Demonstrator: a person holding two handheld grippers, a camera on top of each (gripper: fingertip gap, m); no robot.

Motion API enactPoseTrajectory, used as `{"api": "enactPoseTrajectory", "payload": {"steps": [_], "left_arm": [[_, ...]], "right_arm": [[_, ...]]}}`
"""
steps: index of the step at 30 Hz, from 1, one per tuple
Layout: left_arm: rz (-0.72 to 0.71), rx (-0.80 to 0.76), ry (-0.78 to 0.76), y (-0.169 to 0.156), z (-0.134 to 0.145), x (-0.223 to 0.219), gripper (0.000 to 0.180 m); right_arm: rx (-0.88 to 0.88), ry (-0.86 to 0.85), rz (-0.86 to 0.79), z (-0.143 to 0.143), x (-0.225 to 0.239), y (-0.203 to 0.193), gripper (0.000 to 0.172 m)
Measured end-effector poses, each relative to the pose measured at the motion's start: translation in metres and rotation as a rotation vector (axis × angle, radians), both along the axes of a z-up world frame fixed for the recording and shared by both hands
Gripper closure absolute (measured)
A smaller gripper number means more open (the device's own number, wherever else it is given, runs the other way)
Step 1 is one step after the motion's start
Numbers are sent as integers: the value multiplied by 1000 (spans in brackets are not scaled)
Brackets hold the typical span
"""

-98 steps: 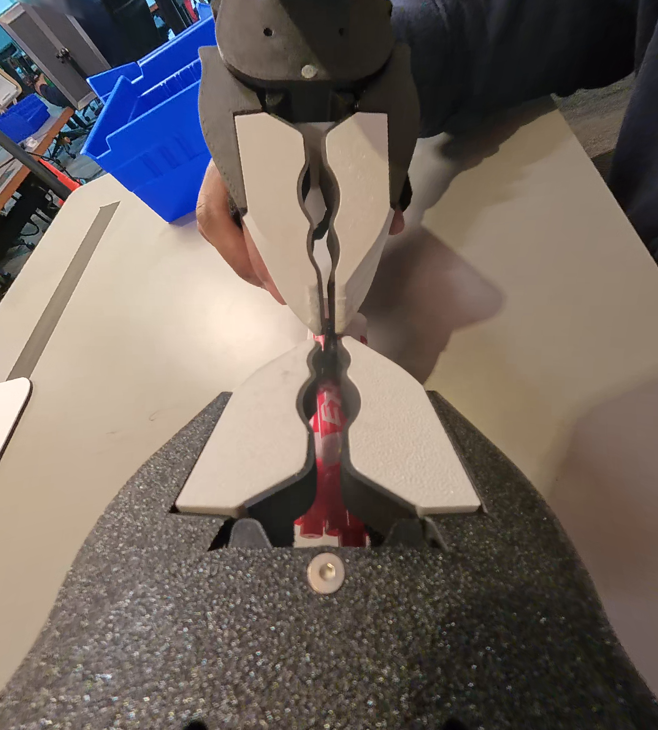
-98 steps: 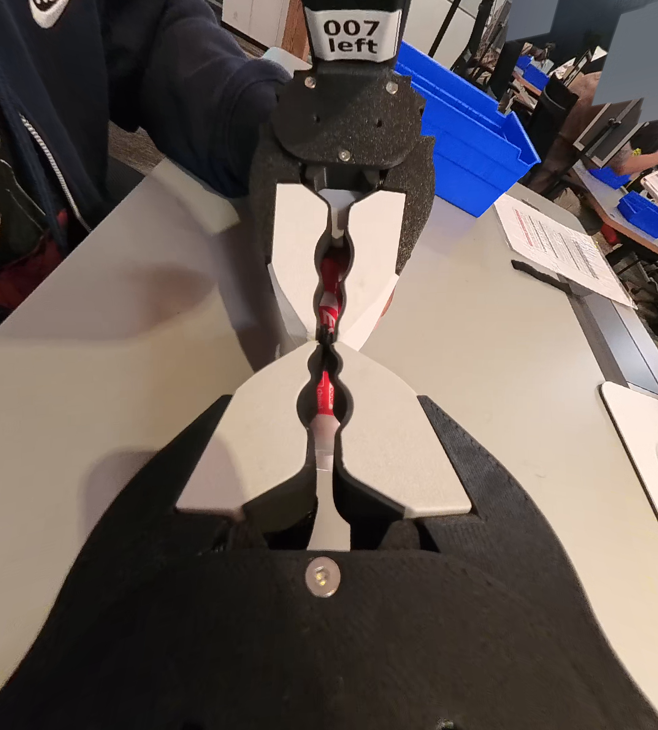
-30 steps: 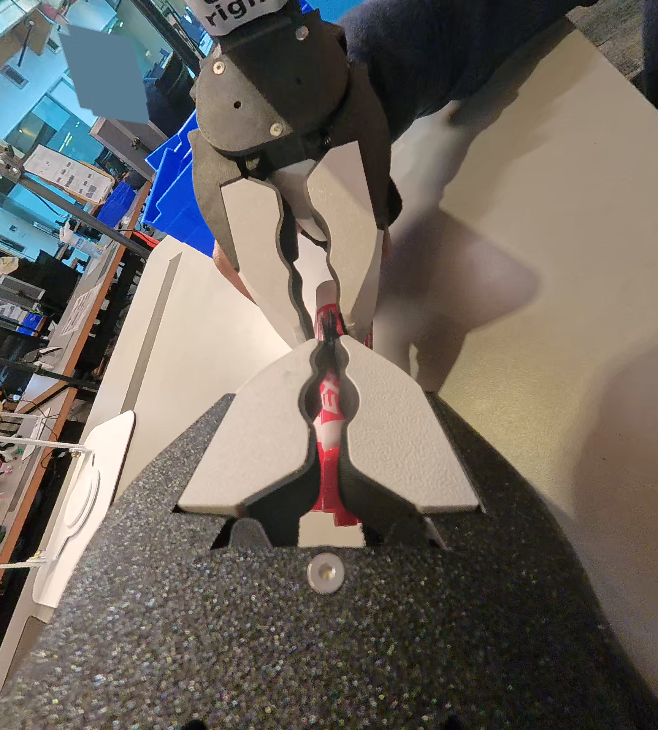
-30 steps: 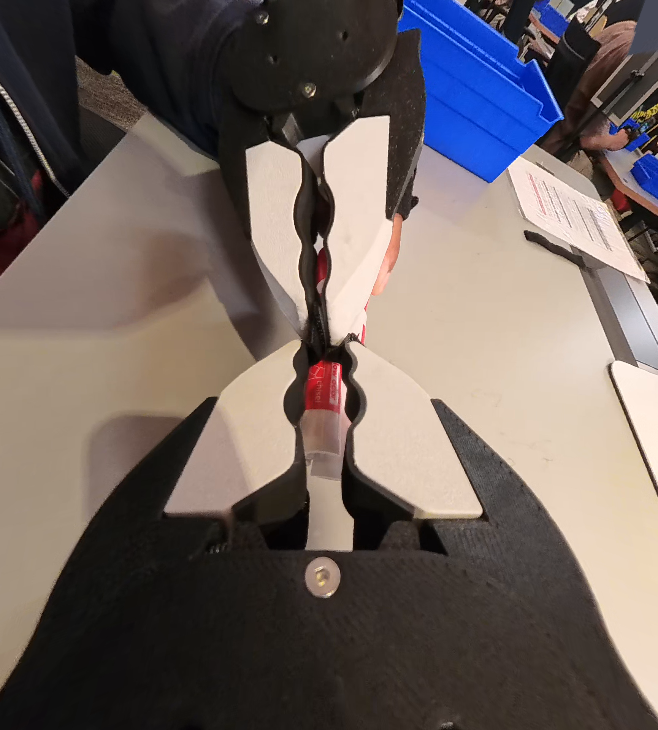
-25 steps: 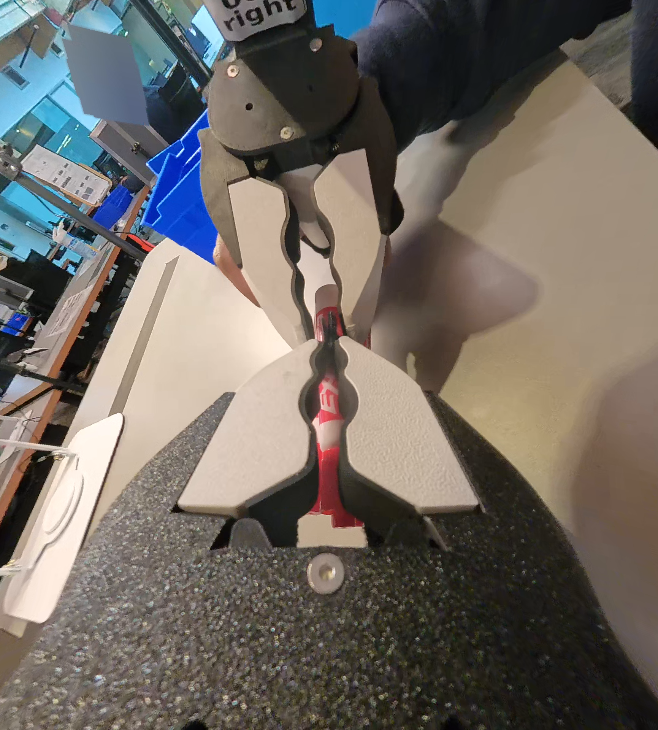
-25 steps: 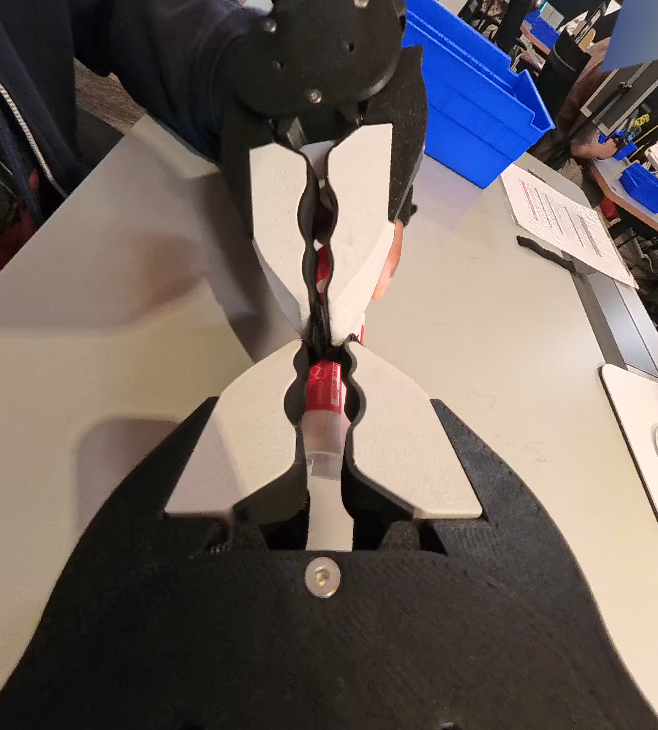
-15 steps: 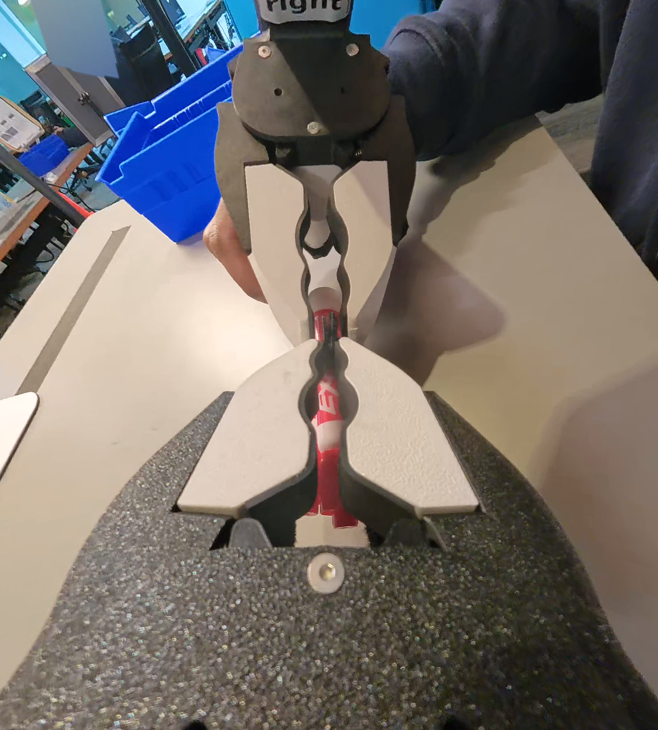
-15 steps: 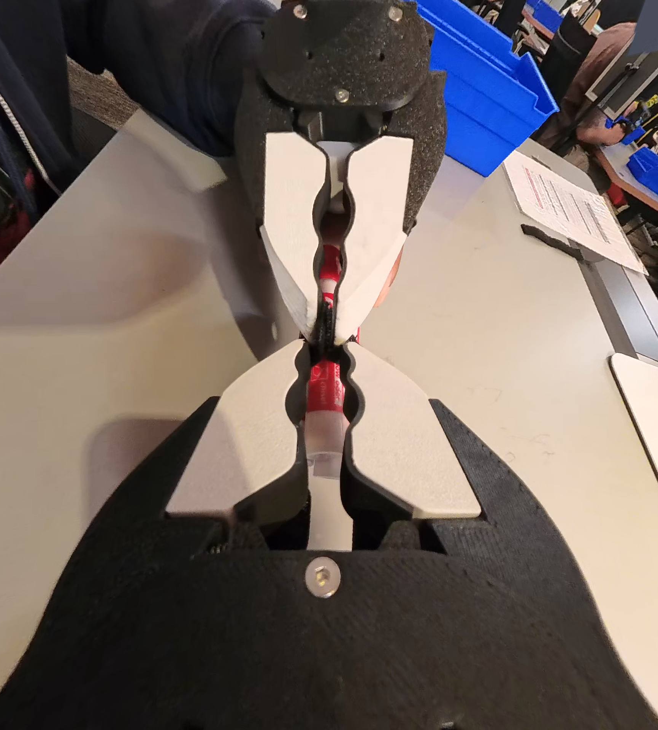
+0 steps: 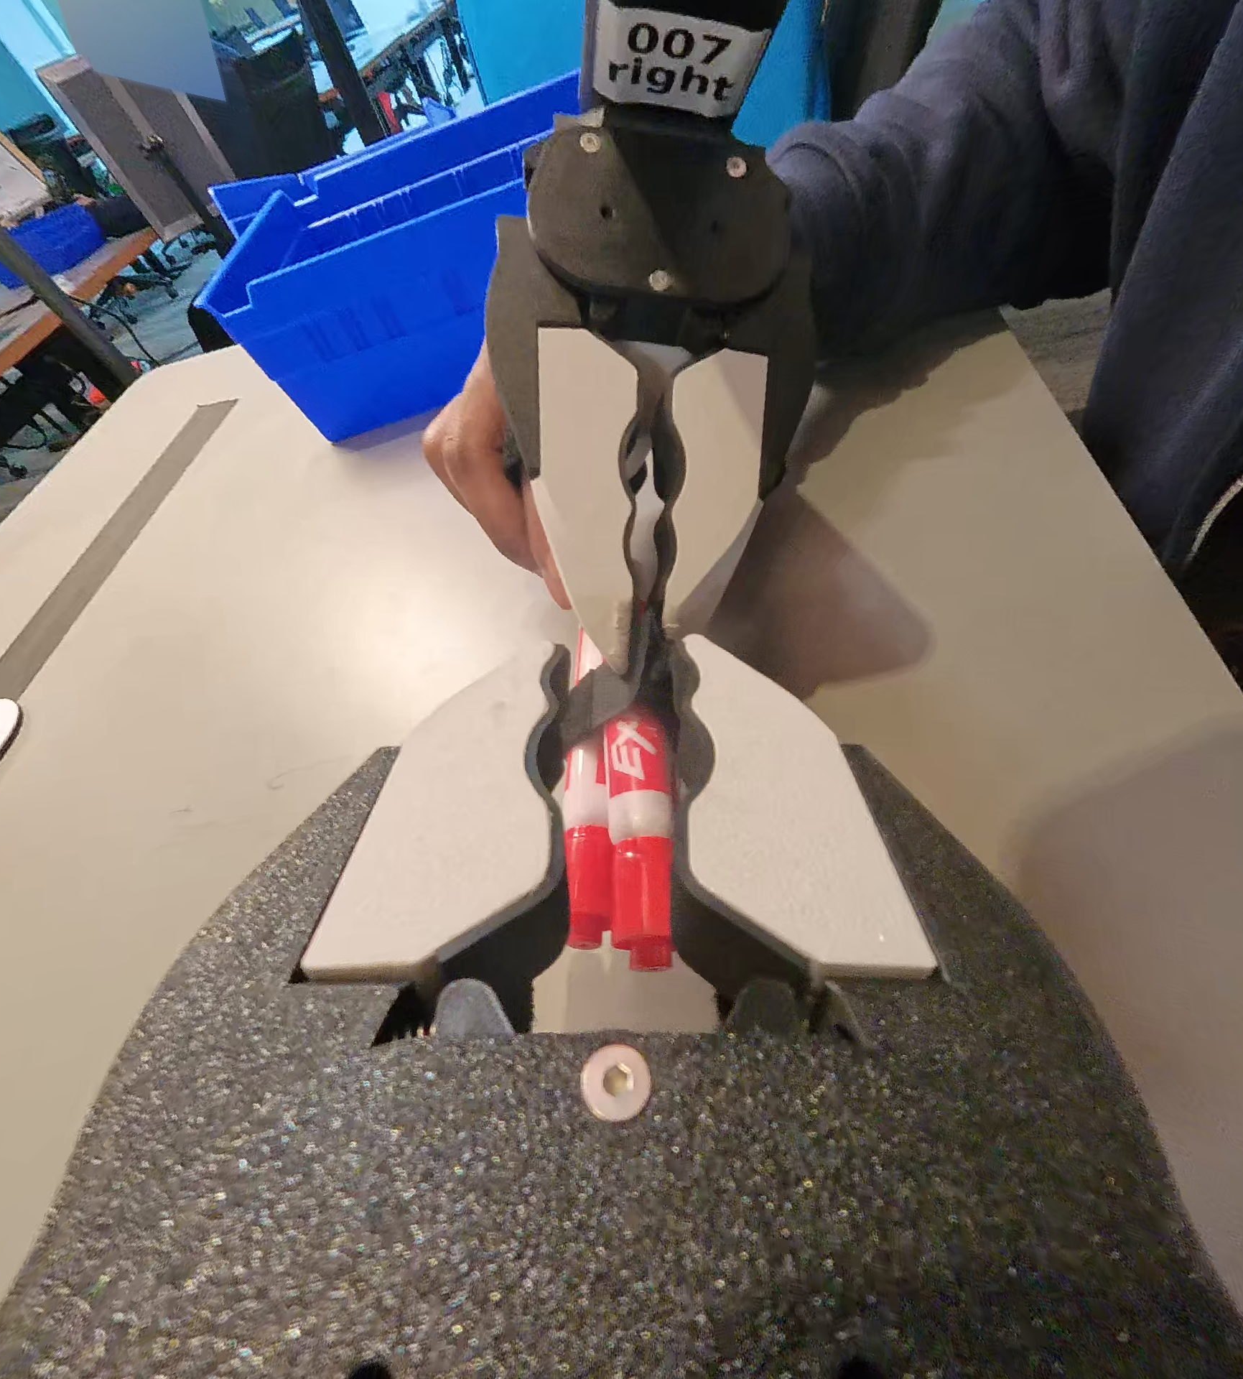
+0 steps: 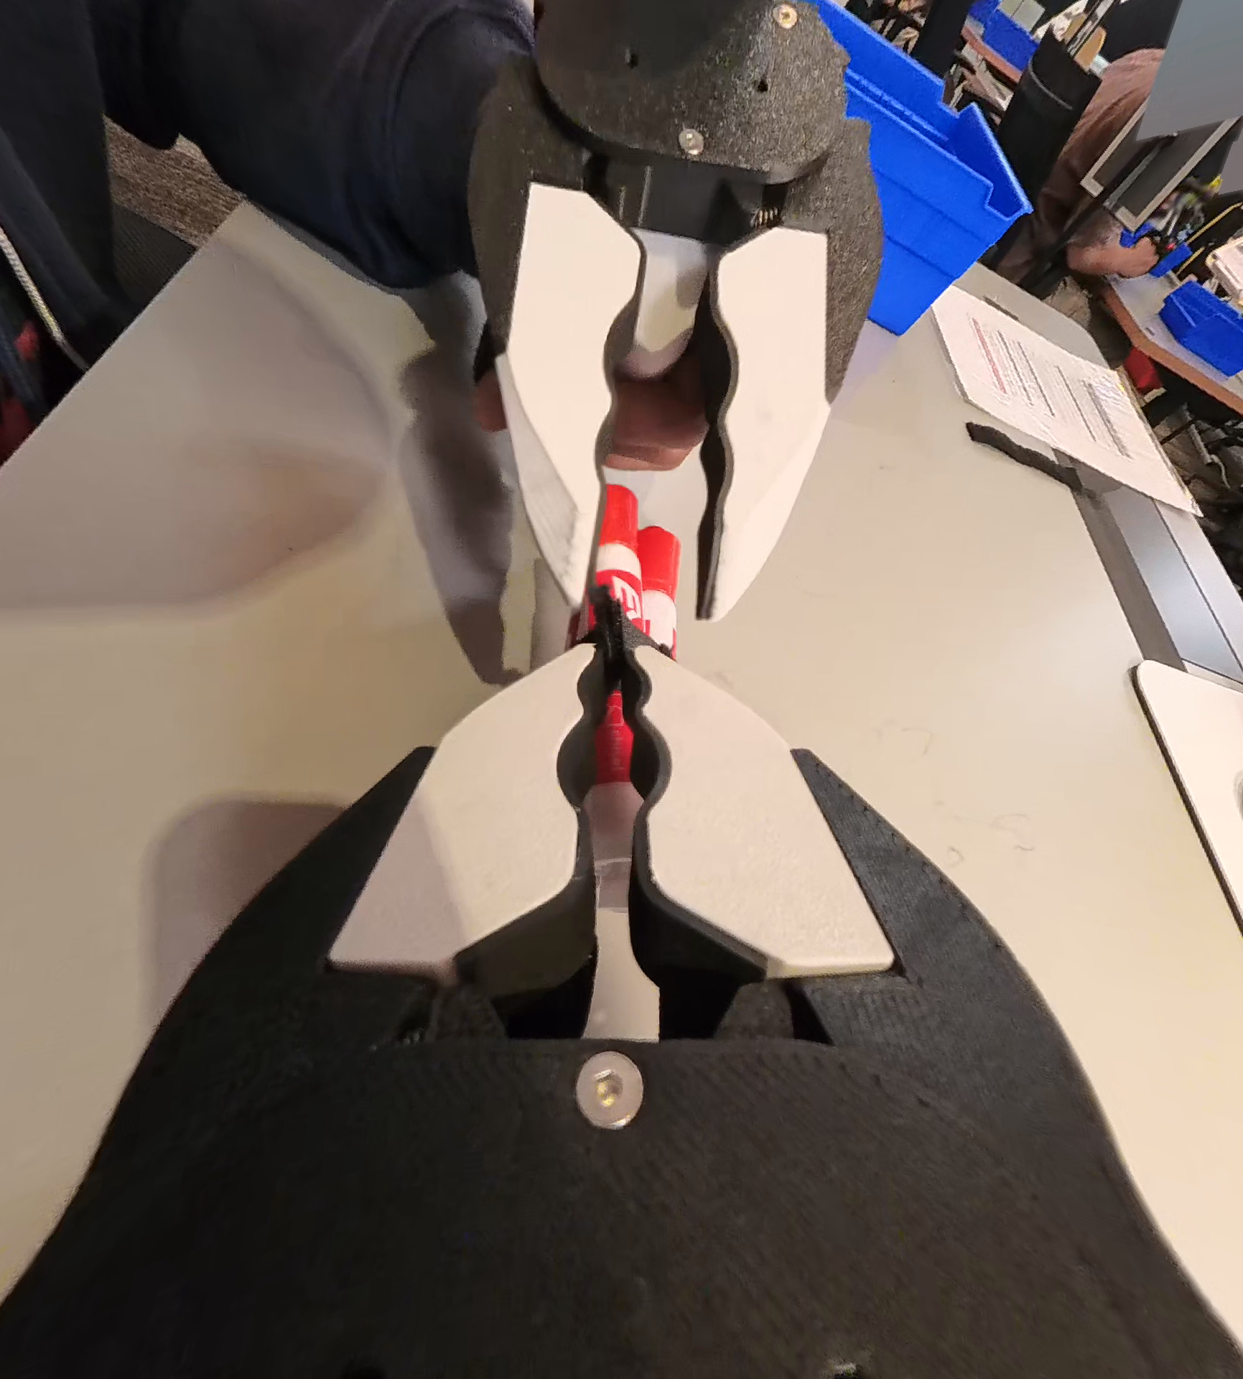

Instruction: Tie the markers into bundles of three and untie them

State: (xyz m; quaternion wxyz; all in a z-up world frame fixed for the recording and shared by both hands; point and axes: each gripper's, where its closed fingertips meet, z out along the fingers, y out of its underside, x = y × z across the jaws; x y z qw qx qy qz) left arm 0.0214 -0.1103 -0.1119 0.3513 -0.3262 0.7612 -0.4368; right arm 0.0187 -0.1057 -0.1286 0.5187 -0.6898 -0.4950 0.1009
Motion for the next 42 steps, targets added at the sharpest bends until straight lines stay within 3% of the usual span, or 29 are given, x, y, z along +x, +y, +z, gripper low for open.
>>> {"api": "enactPoseTrajectory", "payload": {"steps": [6, 8, 15, 27, 37, 42], "left_arm": [[-7, 45, 48, -2, -12, -1, 154], [11, 44, 50, 0, -13, 1, 163], [18, -36, 68, 1, -10, 2, 171], [31, 78, 19, 1, -10, 2, 177], [58, 169, 21, 6, -12, 3, 177], [53, 230, 8, 5, -13, 2, 177]], "right_arm": [[17, 21, -5, 6, 0, 1, 169], [24, 26, -2, 7, -1, 0, 169], [44, 25, -2, 9, 0, 1, 169], [9, 72, 0, 7, 0, 1, 168], [107, 36, -34, 13, 1, 6, 156], [101, 55, -20, 16, 0, 5, 158]]}}
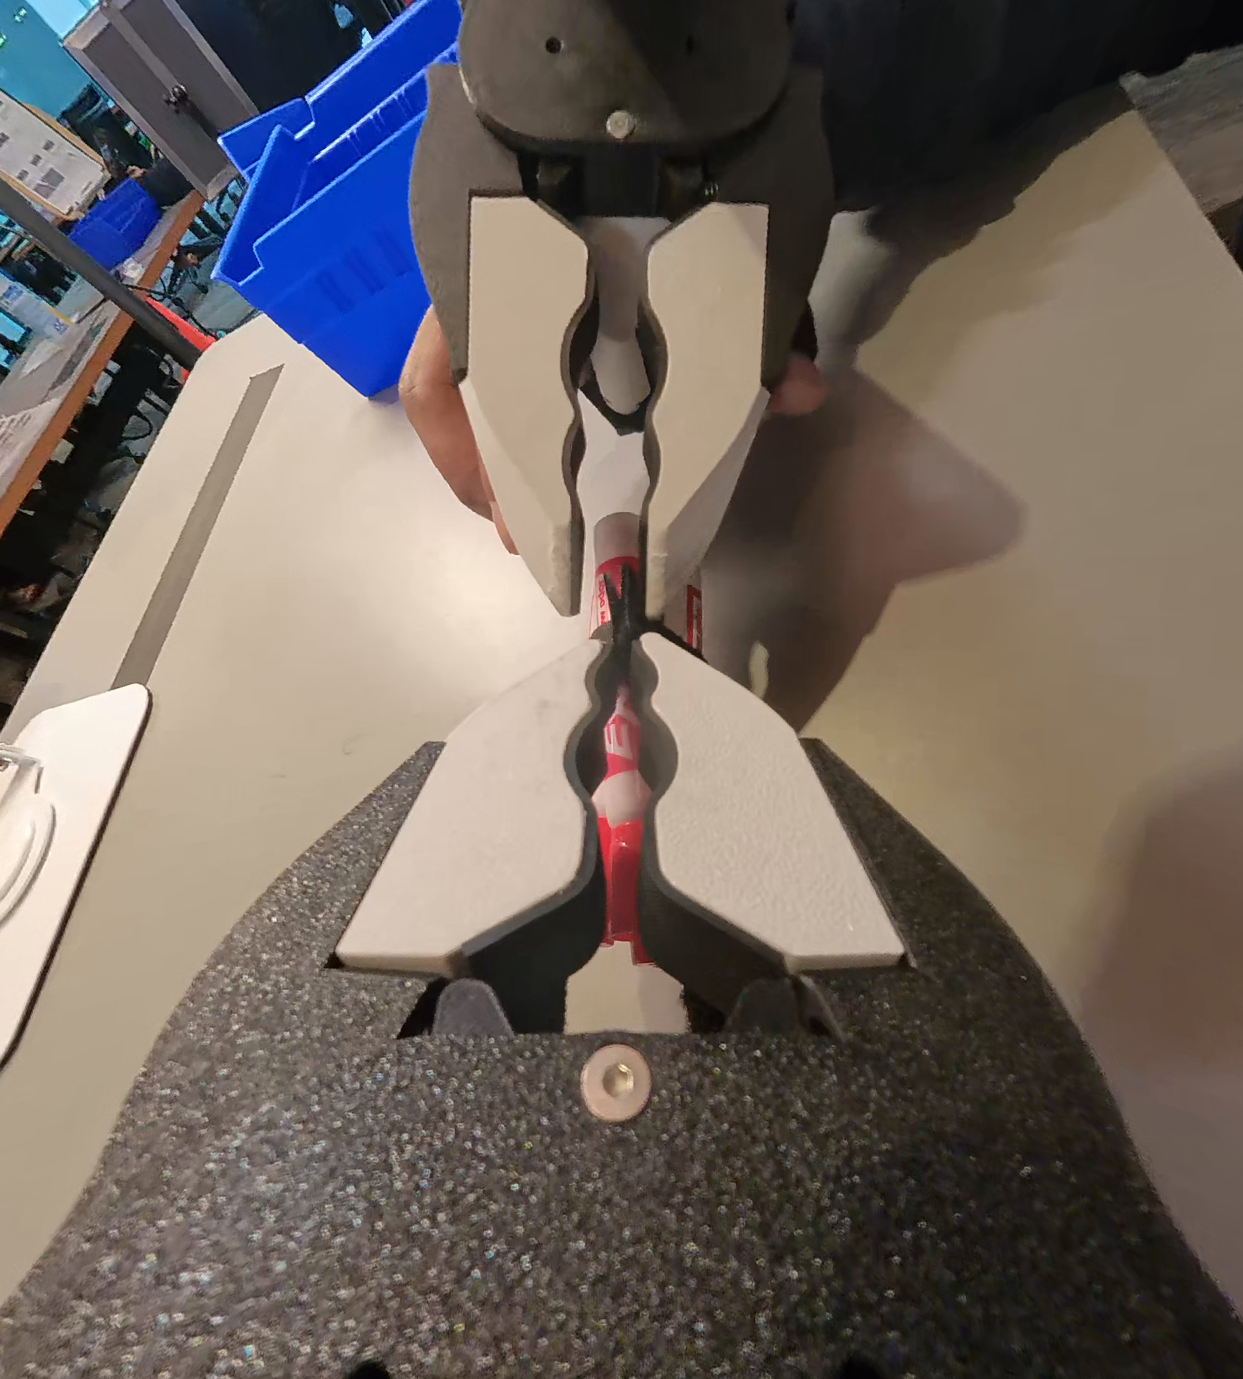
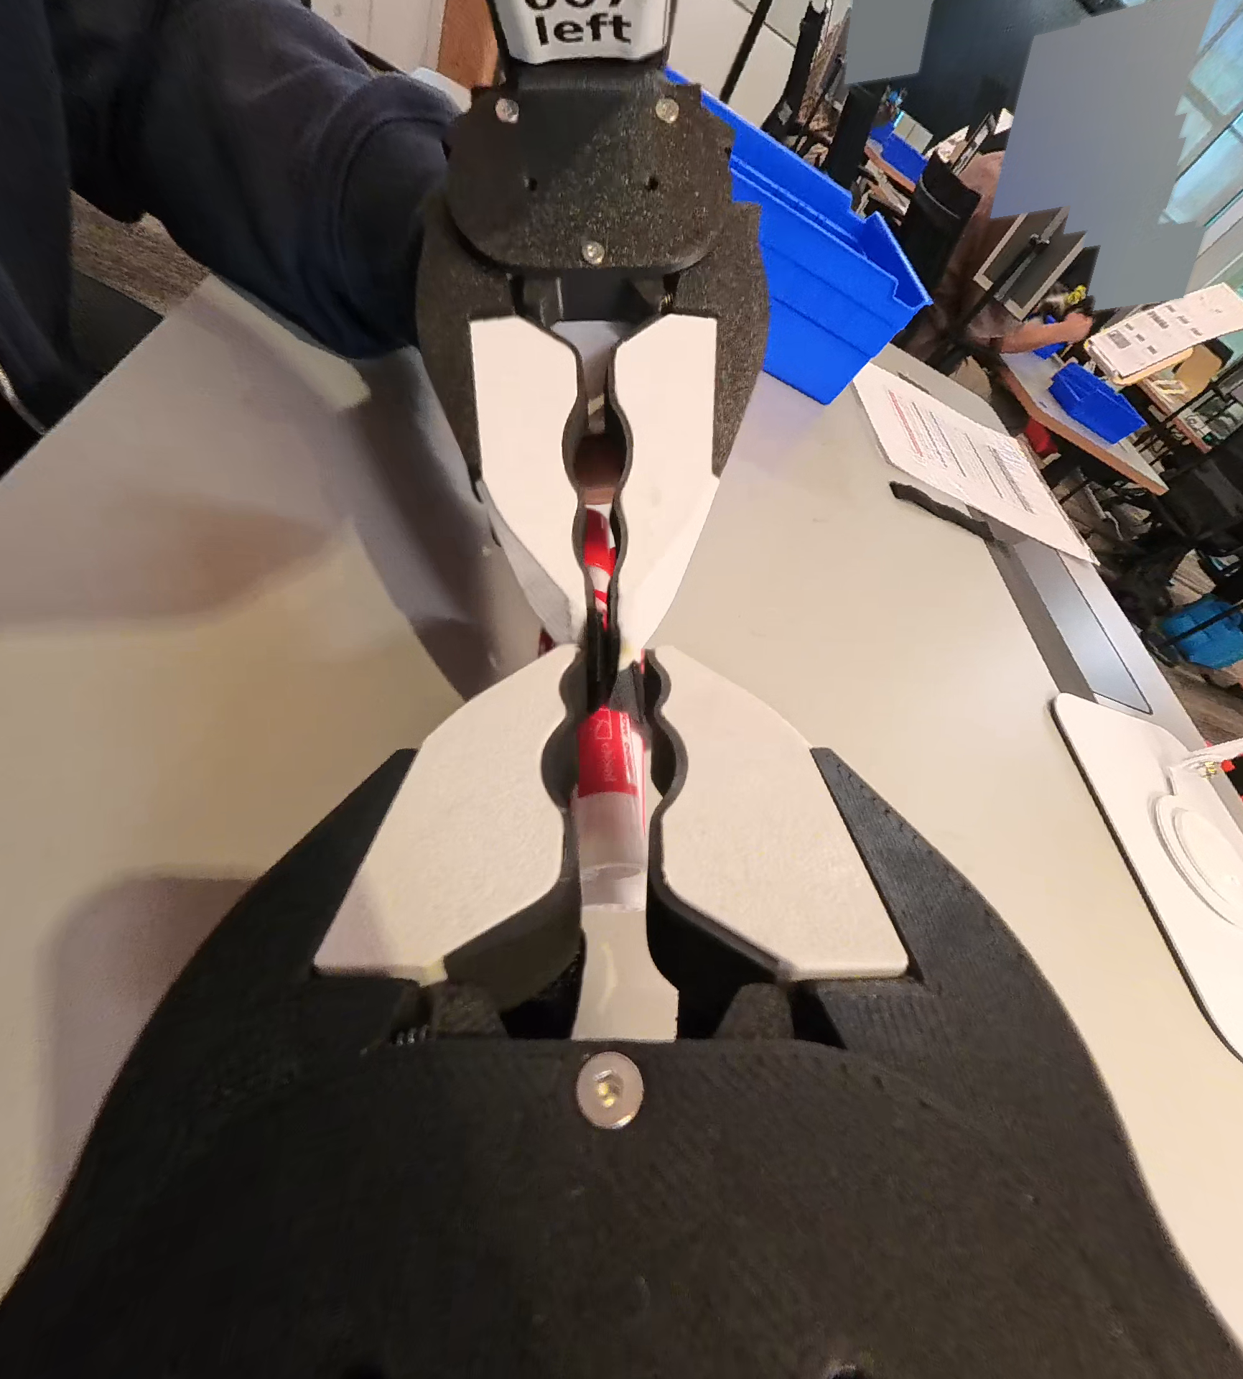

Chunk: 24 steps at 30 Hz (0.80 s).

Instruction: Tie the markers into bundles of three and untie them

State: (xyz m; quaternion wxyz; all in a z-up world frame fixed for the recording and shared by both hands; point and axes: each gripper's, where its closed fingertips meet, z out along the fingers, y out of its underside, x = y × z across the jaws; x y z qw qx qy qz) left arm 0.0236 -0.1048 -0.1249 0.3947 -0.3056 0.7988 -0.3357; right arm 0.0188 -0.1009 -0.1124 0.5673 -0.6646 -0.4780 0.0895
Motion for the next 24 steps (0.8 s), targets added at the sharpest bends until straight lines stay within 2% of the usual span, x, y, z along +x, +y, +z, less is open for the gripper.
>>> {"api": "enactPoseTrajectory", "payload": {"steps": [4, 8, 16, 24], "left_arm": [[-14, 23, -16, -3, 1, -1, 177], [-24, 42, -24, -4, 1, -2, 177], [-64, -38, -25, -8, 6, -5, 177], [-21, -213, 18, 5, 7, -2, 177]], "right_arm": [[8, -19, 33, 1, -6, -4, 167], [7, -49, 51, 1, -8, -5, 168], [17, -54, 82, 6, -11, -8, 168], [37, 30, -4, 15, -8, 6, 164]]}}
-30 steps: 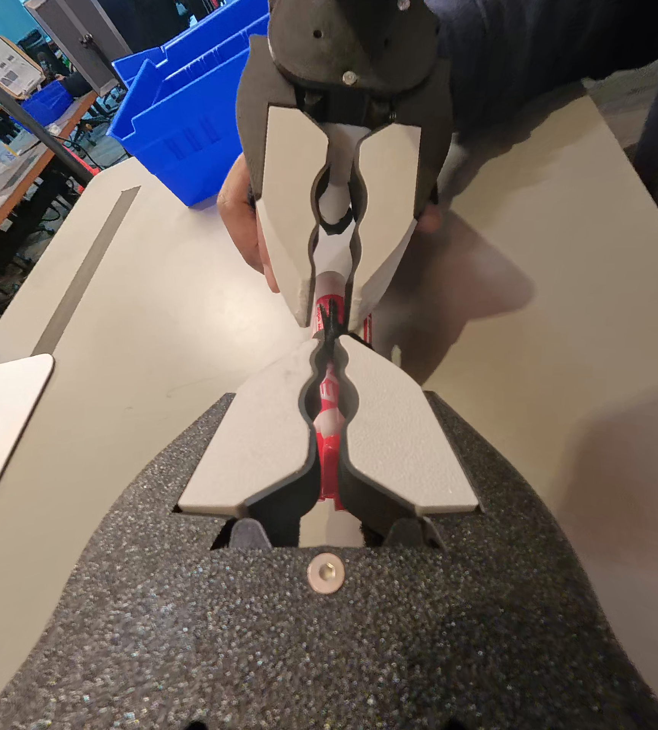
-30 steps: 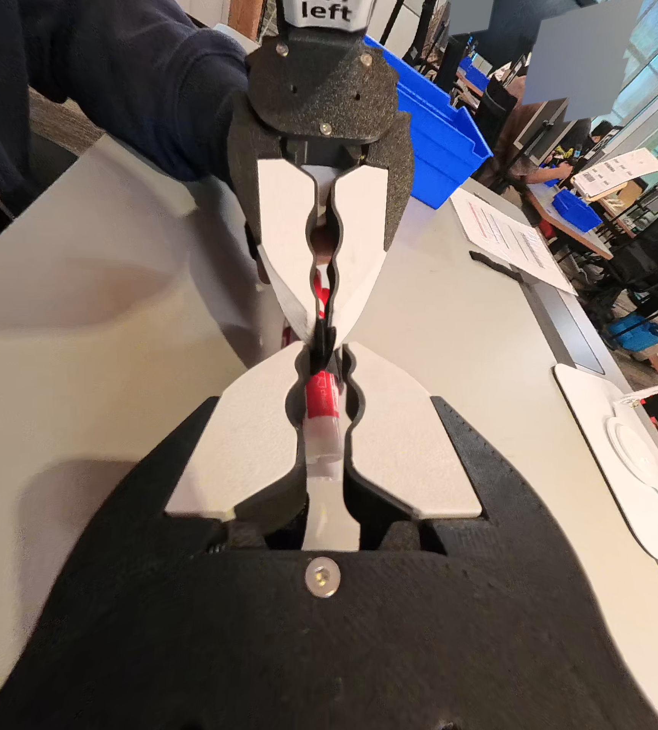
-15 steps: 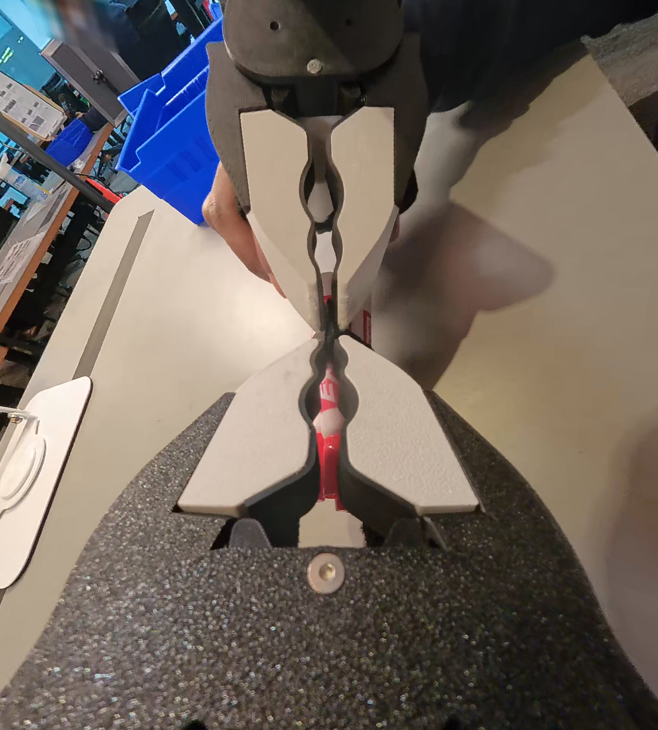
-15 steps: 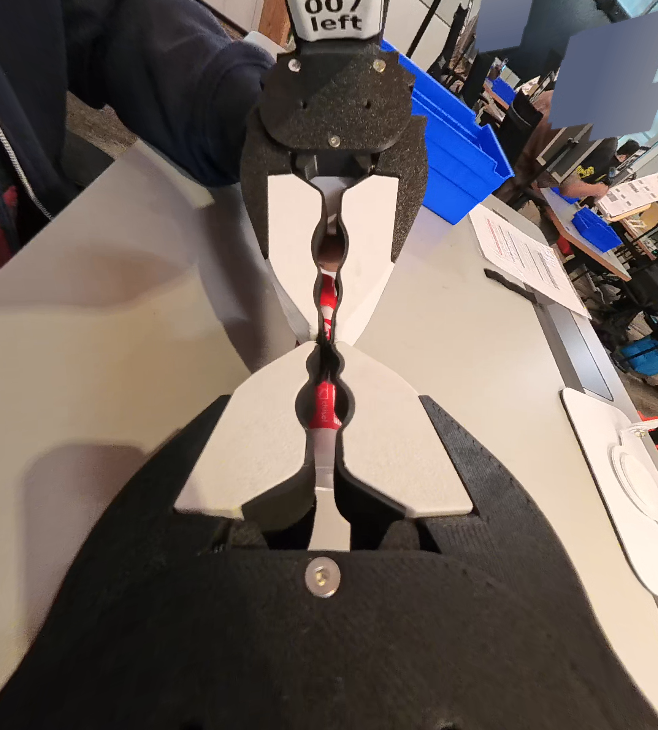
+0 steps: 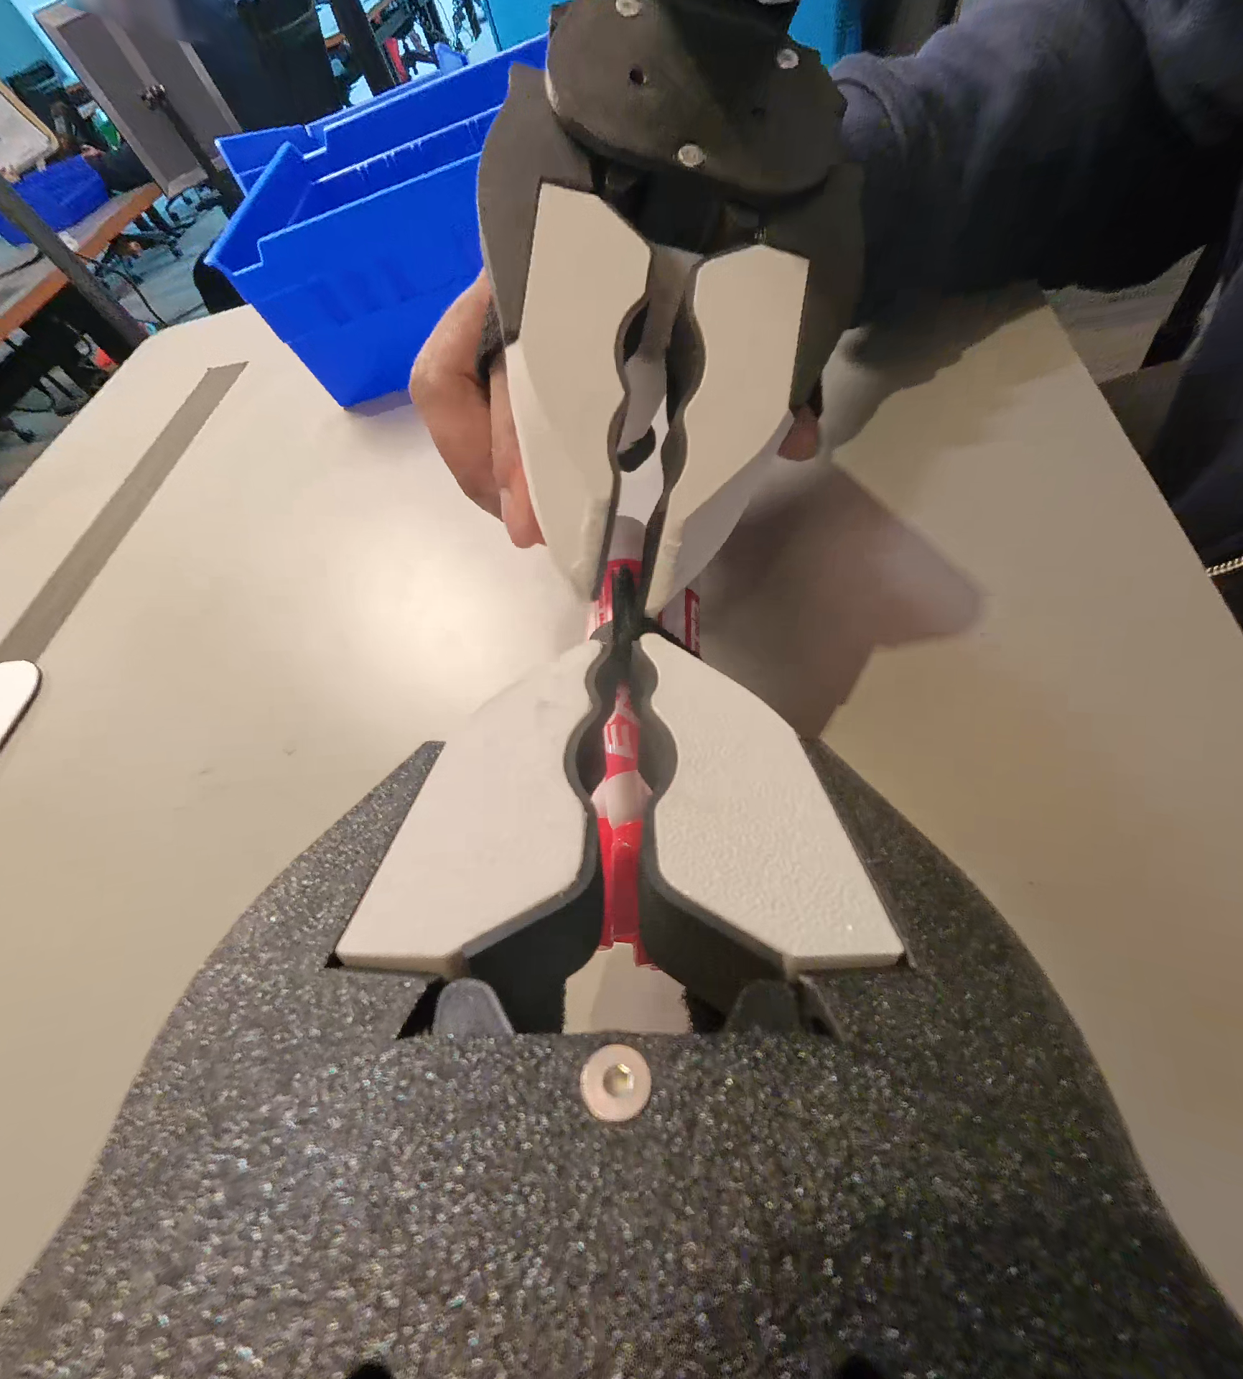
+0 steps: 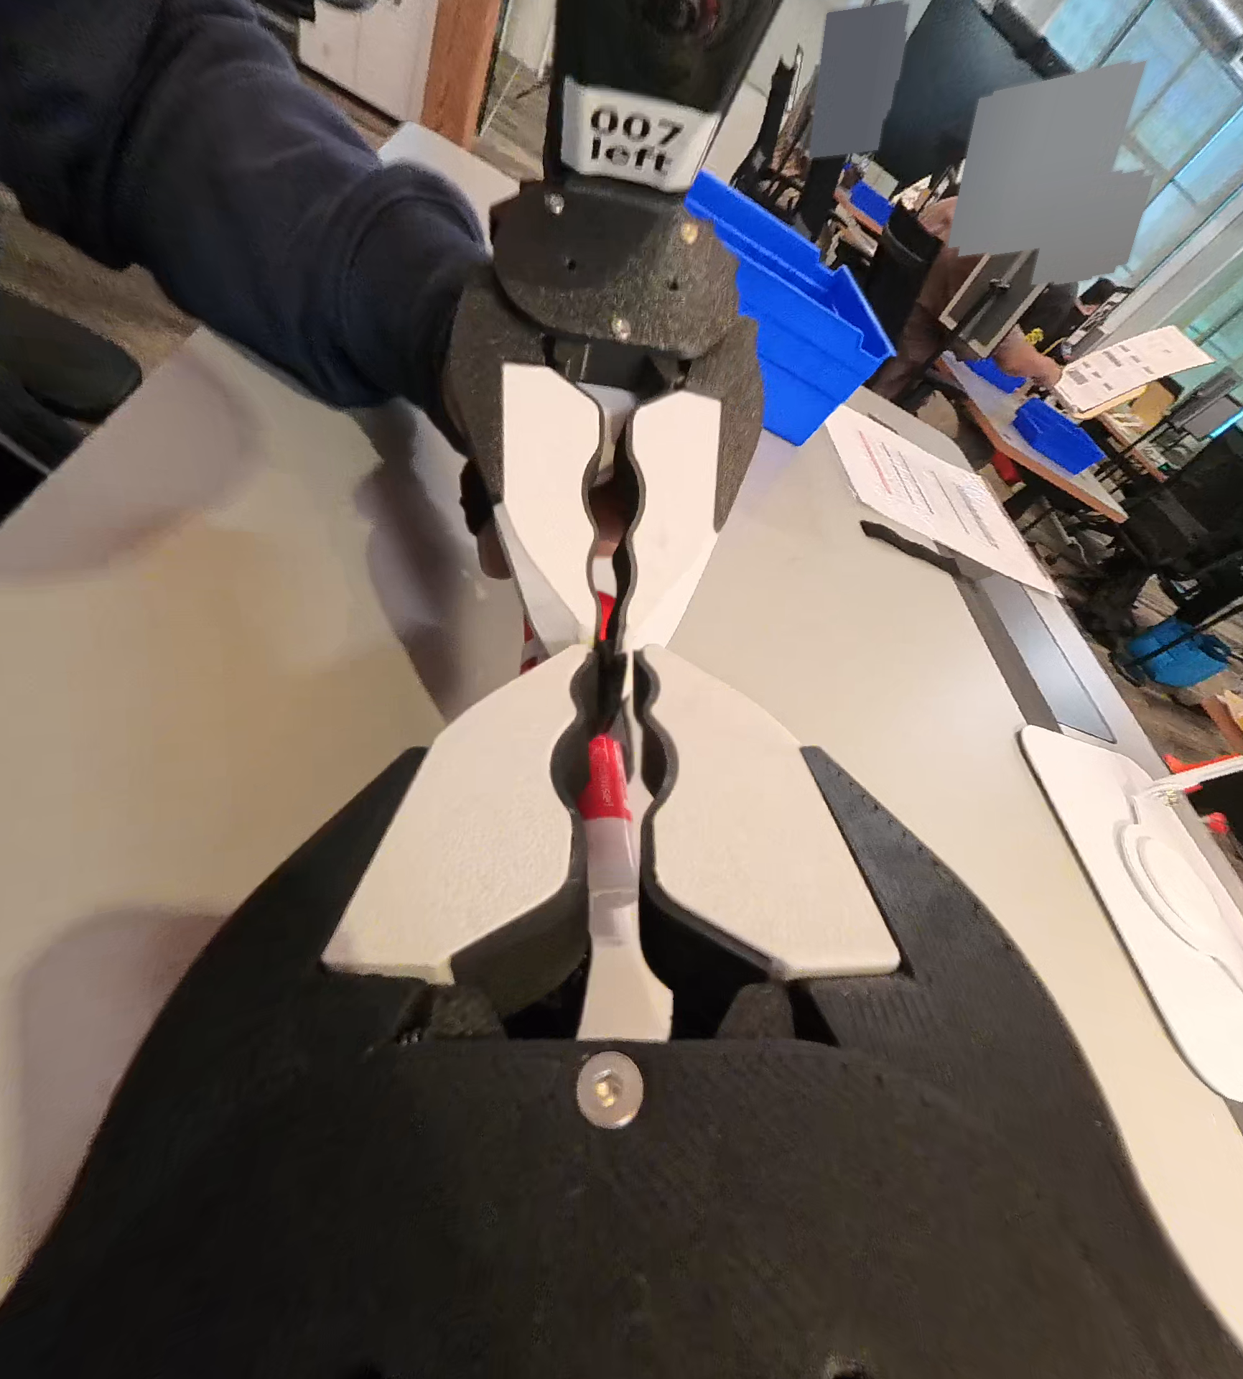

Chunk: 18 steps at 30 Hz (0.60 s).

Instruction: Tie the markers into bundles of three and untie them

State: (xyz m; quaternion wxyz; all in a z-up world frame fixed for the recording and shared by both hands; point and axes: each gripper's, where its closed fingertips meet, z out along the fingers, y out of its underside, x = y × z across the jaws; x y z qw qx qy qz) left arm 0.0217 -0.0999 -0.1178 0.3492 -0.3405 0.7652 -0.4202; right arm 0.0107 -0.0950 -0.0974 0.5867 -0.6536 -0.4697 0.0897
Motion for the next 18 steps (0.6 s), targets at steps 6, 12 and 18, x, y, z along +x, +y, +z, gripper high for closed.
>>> {"api": "enactPoseTrajectory", "payload": {"steps": [6, 12, 18], "left_arm": [[-3, -8, 1, 2, 0, 0, 177], [-39, -16, 17, -3, -2, -2, 177], [-70, -163, 68, -7, 0, -4, 177]], "right_arm": [[-68, 32, 8, -5, -2, 1, 160], [-93, 12, 34, -7, -4, -2, 169], [-196, 100, 65, -4, -4, -2, 169]]}}
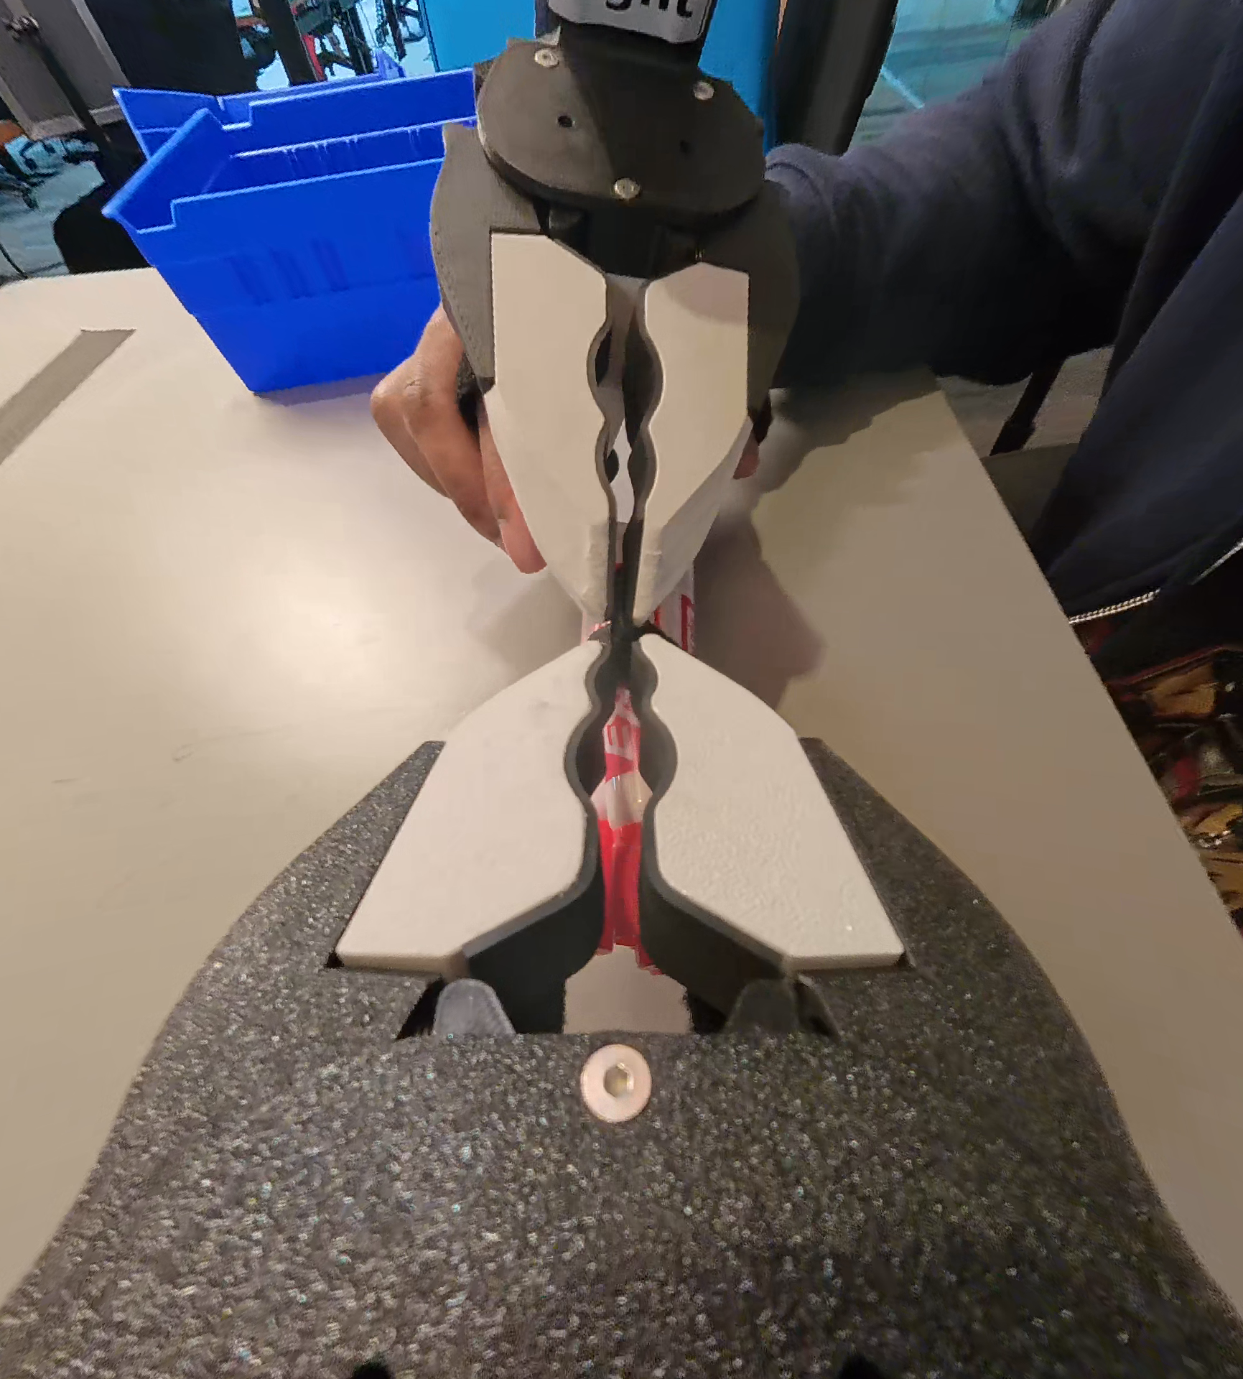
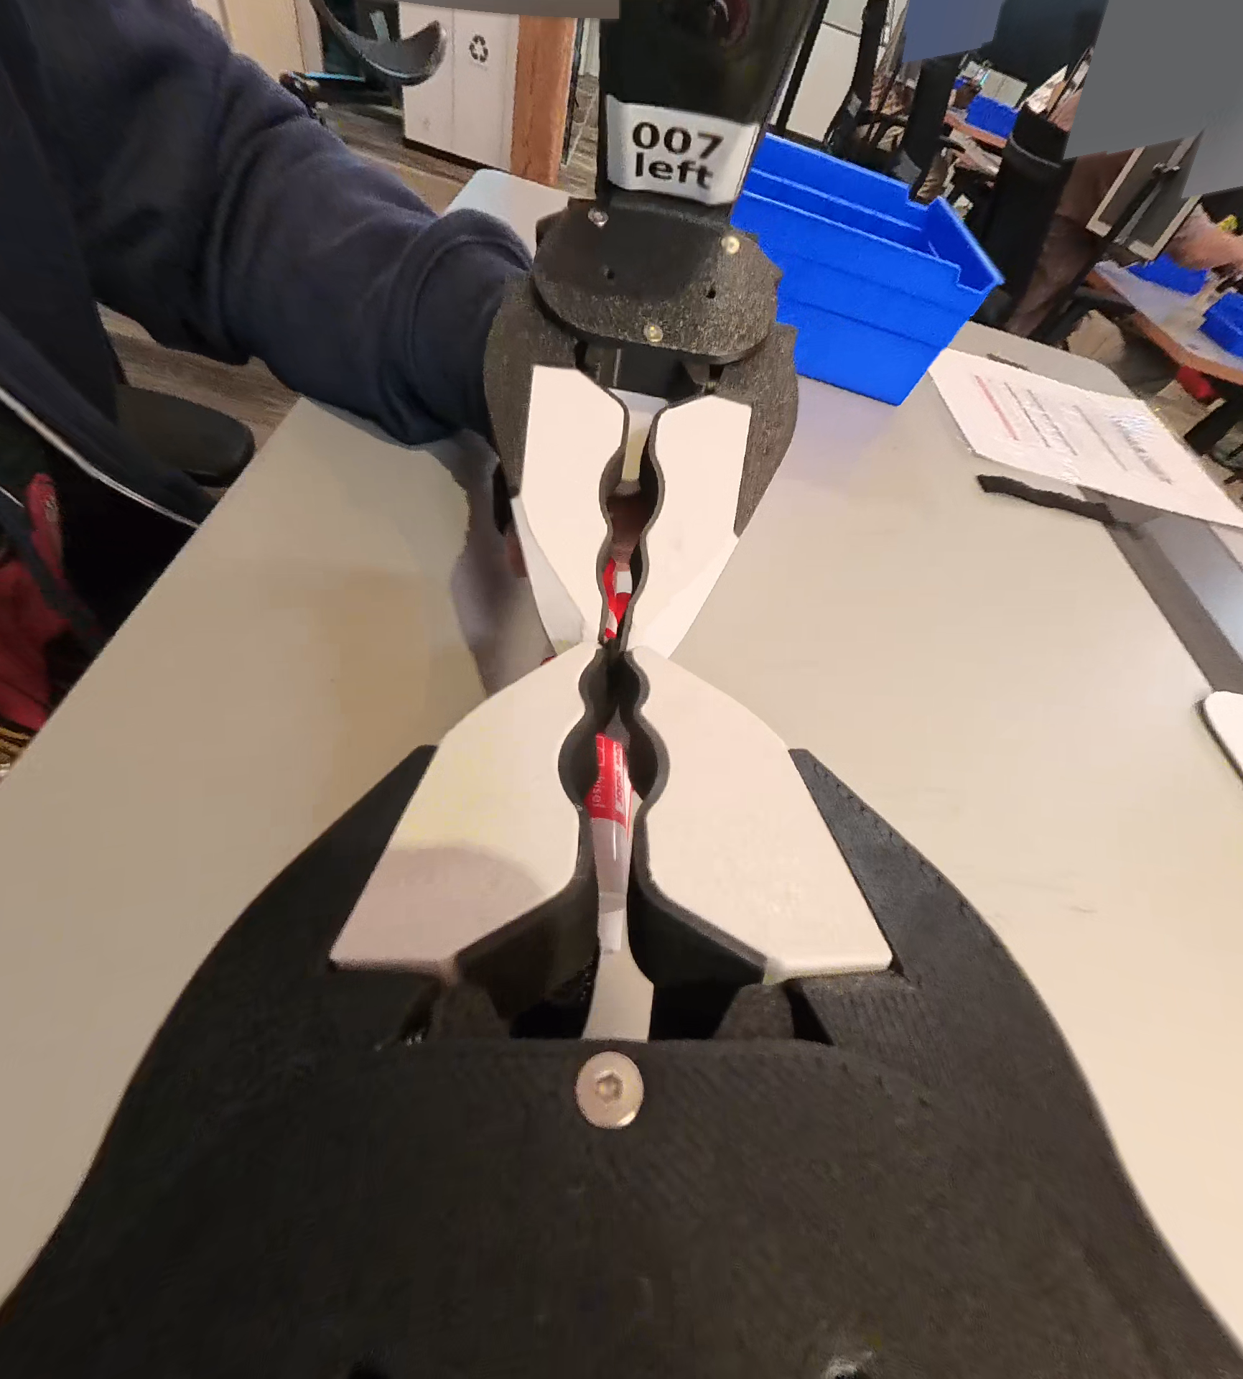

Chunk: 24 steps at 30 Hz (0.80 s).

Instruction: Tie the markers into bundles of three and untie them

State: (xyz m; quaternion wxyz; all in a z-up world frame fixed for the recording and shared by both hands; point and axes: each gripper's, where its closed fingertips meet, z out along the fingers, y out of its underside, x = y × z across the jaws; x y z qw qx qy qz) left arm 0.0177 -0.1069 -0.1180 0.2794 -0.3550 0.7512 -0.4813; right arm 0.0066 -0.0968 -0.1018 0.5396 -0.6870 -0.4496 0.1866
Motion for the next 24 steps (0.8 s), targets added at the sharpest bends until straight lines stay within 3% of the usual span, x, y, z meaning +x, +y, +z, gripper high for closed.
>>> {"api": "enactPoseTrajectory", "payload": {"steps": [3, 6, 11, 18, 24], "left_arm": [[-18, -59, 23, -2, 0, -1, 177], [-14, -105, 6, 1, 3, -1, 177], [-25, -75, -162, 1, 24, -3, 177], [41, 207, -464, 1, 44, -6, 177], [82, 373, -608, -4, 53, -10, 177]], "right_arm": [[-52, 47, 6, 1, -1, 0, 169], [35, 137, -39, 17, 4, 4, 163], [61, 153, -34, 29, 11, -2, 149], [208, 36, -73, 35, 12, -7, 143], [351, -74, -99, 38, 8, -11, 138]]}}
